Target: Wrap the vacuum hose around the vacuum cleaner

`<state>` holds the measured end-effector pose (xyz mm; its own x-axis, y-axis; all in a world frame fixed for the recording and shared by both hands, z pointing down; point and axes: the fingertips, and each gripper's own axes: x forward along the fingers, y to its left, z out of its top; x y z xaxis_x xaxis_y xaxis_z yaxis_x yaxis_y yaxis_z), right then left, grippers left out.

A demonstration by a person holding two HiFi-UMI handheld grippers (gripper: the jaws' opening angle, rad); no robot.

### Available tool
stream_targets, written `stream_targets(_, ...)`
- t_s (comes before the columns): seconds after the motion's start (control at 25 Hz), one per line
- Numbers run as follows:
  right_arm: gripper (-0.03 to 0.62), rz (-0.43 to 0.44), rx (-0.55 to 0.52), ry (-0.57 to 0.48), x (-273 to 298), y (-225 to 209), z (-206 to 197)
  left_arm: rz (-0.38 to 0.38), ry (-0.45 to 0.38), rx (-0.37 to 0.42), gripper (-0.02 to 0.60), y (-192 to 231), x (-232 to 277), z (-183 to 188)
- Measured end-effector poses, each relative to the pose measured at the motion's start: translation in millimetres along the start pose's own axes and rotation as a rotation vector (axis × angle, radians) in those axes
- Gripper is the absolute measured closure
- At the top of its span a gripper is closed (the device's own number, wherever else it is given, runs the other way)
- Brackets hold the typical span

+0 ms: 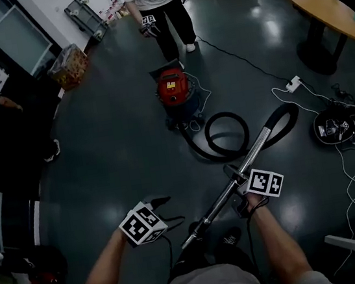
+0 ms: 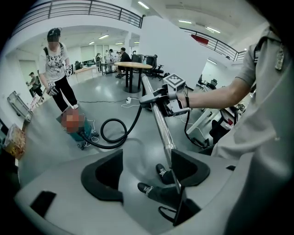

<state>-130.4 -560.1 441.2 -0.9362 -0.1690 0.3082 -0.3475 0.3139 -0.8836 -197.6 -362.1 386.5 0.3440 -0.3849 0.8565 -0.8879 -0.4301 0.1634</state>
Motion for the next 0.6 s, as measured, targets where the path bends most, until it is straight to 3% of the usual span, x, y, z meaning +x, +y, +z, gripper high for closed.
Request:
stream_targets(0.48, 0.476, -0.096, -0.281, 0.099, 36.0, -18.4, 18.6, -0.029, -0.008, 0.213, 0.252, 23.5, 48.2, 45.6)
stream_targets(0.6, 0.476, -0.140, -0.364, 0.141, 46.9, -30.3, 22.2, -0.016, -0.031, 0.261, 0.287, 46.2, 63.6, 63.8)
